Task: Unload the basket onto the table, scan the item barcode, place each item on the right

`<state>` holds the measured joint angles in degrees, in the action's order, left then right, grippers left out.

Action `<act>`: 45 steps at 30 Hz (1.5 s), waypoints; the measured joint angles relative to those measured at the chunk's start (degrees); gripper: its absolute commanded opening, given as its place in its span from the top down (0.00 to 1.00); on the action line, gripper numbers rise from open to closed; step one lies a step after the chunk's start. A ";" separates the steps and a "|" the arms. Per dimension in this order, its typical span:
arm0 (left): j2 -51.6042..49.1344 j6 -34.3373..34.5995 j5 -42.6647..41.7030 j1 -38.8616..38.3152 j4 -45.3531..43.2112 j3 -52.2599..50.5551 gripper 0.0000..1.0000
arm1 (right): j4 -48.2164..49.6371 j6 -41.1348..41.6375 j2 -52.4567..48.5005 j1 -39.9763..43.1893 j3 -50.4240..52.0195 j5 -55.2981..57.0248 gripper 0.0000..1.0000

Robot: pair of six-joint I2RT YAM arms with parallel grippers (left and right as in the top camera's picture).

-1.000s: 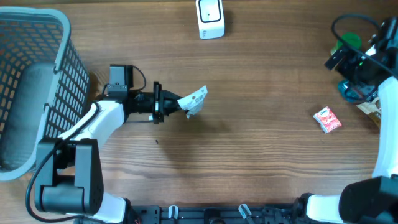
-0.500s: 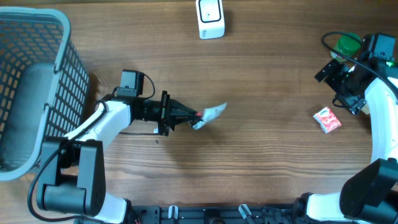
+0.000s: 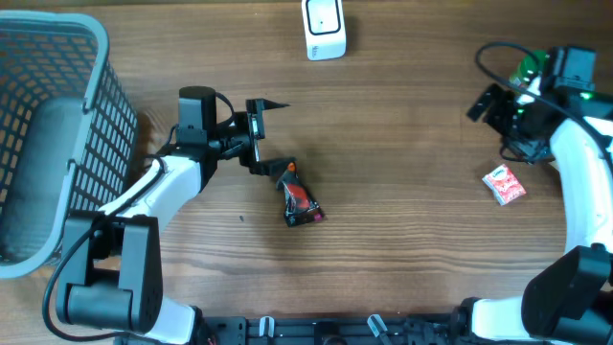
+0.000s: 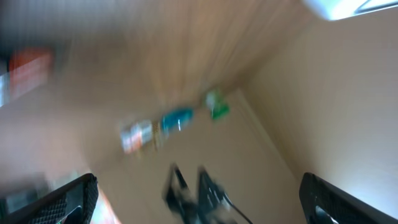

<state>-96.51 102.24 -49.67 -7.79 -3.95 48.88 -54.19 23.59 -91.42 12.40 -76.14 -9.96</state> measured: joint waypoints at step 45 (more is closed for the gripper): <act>43.60 -70.73 57.64 9.33 41.18 14.36 0.00 | 15.72 -4.17 -23.50 -63.25 0.04 25.68 0.73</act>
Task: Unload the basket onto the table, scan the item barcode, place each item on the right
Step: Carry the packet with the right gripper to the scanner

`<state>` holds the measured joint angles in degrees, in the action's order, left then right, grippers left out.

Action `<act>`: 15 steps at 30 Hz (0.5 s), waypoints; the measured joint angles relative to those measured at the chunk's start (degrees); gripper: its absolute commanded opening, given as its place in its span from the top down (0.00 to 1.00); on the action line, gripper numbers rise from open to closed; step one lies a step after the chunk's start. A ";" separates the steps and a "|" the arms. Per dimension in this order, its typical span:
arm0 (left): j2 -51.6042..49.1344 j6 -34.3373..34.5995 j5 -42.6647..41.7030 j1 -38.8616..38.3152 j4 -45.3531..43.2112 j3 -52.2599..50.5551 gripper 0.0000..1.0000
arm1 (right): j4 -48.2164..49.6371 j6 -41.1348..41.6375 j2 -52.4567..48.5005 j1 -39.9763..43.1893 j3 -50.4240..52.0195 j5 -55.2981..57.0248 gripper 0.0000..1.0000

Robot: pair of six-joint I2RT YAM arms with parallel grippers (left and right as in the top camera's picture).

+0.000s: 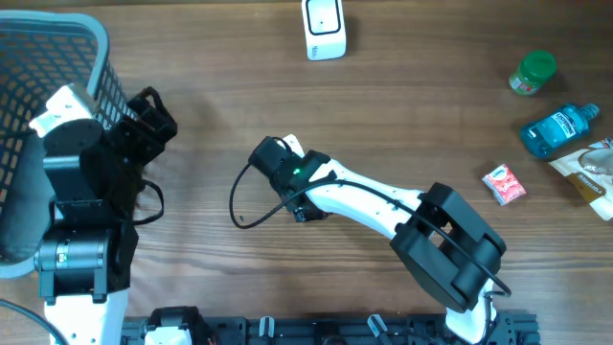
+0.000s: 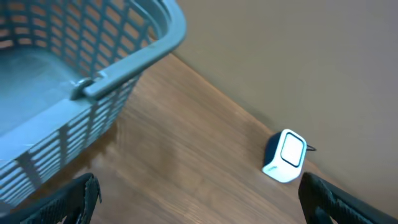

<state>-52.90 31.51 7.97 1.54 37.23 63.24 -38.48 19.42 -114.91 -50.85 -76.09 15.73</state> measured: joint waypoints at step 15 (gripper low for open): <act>-0.07 -0.42 7.21 0.00 5.16 -0.02 0.00 | 0.22 -0.46 0.85 7.89 -1.57 -26.45 0.96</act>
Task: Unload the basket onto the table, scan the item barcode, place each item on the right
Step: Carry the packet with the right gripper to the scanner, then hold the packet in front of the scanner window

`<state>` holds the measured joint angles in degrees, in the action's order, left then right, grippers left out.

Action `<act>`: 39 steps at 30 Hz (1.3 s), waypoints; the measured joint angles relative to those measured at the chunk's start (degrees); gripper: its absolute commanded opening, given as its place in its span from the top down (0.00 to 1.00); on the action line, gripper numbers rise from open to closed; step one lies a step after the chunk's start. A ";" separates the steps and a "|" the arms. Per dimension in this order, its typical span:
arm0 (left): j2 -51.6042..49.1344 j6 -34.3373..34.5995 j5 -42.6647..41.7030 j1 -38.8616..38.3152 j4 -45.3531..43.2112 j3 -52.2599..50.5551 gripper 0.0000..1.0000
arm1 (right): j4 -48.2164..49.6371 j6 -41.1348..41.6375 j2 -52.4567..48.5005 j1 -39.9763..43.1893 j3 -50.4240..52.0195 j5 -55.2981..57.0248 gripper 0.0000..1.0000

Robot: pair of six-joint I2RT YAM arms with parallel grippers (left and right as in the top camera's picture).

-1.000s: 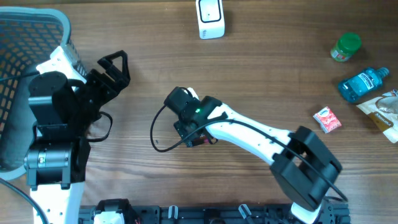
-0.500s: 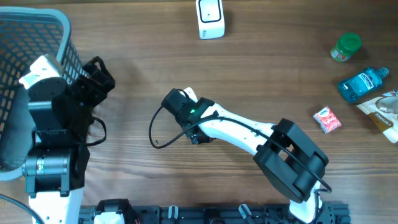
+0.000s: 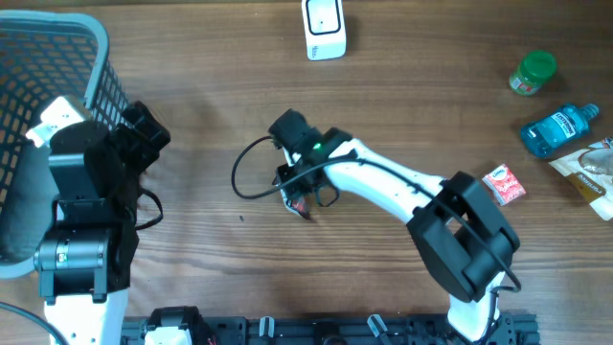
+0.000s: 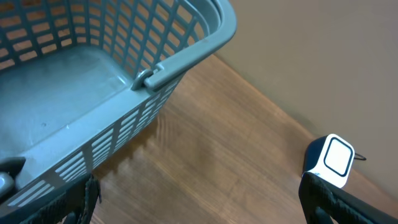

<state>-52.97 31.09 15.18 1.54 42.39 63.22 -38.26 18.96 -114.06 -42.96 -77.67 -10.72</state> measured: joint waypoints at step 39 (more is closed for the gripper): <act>-6.84 0.00 -2.36 0.00 9.09 0.00 0.00 | 51.93 -15.74 3.28 23.37 -0.92 9.11 0.95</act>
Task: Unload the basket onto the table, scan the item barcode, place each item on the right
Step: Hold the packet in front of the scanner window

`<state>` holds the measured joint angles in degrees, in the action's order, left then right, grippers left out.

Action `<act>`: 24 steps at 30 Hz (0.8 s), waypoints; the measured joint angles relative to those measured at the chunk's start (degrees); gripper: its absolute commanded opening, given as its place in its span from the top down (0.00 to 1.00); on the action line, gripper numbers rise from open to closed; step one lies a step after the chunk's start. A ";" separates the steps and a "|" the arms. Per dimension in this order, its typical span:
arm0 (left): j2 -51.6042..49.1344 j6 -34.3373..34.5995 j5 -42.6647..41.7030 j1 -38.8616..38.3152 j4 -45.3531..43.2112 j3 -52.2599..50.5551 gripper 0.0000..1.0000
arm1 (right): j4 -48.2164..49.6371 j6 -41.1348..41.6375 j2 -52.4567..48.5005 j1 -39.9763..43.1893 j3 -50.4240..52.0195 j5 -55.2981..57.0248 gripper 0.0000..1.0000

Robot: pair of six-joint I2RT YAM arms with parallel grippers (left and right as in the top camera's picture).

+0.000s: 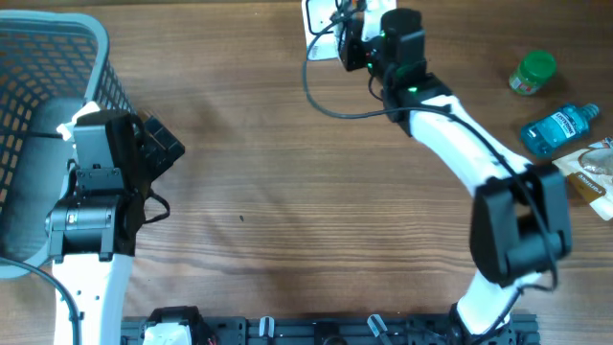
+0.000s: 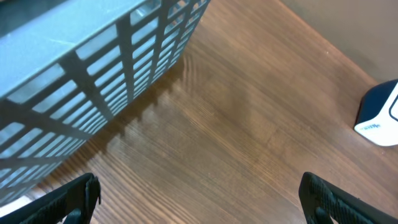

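Note:
The white barcode scanner [image 1: 318, 27] stands at the table's far edge; the left wrist view catches it at the right edge [image 2: 380, 117]. My right gripper [image 1: 347, 31] is right beside it, with a small dark thing in its tip that looks like the dark red-printed snack packet [image 1: 351, 21]. No packet lies on the table. My left gripper [image 1: 161, 144] is drawn back beside the basket. The left wrist view has it [image 2: 199, 205] wide open over bare wood, with nothing between its fingertips [image 2: 69, 198].
A grey-blue mesh basket [image 1: 100, 59] fills the left side, its wall [image 2: 106, 68] close to my left gripper. At the far right stand a green jar [image 1: 533, 72], a blue bottle [image 1: 560, 126] and a pale pouch [image 1: 594, 165].
My right gripper was on the packet at the middle of the table and is now at the scanner at the far edge. The packet is gone from the table. The left wrist camera now looks lower.
At first my left gripper was by the packet at the table's middle and my right arm was at the far right. Then the left arm stood back by the basket with the right gripper on the packet. Now the right gripper is at the scanner.

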<state>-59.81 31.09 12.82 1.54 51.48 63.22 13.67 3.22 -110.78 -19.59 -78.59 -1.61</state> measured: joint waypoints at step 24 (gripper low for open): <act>0.00 1.60 -0.28 0.00 1.51 0.00 0.00 | 19.61 -47.69 -28.00 -4.20 -16.61 -0.13 0.95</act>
<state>-59.81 32.69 12.53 1.54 52.99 63.22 33.28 -44.47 -138.78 -23.79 -95.20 -1.74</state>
